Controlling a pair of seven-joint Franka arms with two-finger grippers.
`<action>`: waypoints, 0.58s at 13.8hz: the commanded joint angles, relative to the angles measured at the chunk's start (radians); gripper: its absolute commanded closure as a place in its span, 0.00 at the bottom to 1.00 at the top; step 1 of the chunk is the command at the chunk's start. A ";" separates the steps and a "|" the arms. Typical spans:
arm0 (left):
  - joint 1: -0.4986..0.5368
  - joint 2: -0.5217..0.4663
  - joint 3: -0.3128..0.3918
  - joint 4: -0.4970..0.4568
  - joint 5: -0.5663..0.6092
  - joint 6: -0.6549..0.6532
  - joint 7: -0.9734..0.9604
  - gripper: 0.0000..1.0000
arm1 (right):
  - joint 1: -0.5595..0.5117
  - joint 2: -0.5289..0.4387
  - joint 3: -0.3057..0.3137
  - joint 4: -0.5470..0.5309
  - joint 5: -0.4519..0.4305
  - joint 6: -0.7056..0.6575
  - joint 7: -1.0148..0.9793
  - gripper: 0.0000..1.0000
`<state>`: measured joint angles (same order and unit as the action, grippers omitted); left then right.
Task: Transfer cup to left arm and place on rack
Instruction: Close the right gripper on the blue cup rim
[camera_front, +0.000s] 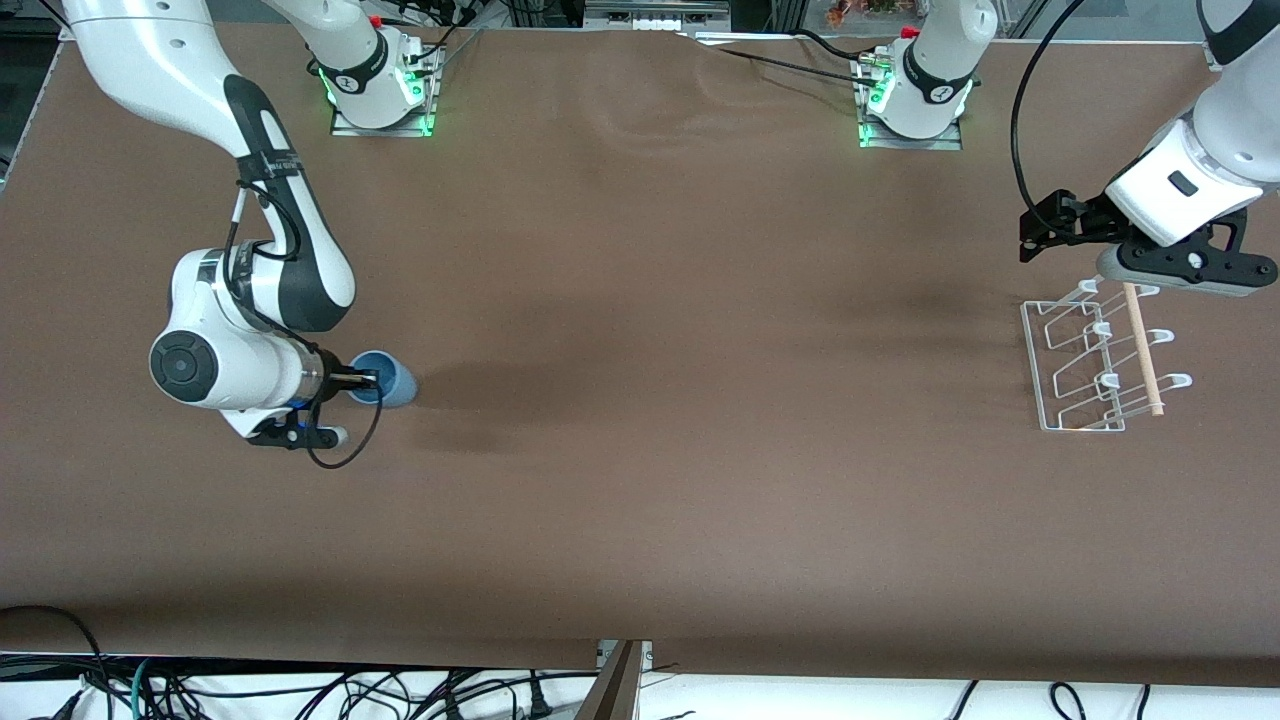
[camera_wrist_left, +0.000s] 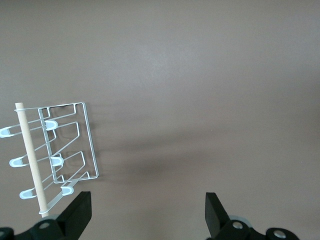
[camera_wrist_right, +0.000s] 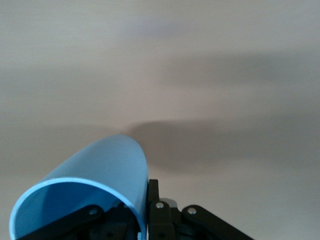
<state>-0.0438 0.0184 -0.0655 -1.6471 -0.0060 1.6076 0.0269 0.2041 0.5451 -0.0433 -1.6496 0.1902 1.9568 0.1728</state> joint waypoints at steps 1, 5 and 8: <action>-0.039 0.037 -0.008 0.018 -0.056 -0.023 0.018 0.00 | 0.062 0.010 -0.003 0.085 0.167 -0.079 0.111 1.00; -0.073 0.083 -0.011 0.041 -0.227 -0.025 0.025 0.00 | 0.205 0.009 -0.003 0.131 0.346 -0.076 0.342 1.00; -0.110 0.118 -0.011 0.069 -0.371 -0.017 0.105 0.00 | 0.283 0.010 -0.003 0.186 0.574 -0.065 0.470 1.00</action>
<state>-0.1338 0.0998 -0.0828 -1.6301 -0.3071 1.6013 0.0651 0.4550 0.5453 -0.0366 -1.5155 0.6449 1.9013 0.5735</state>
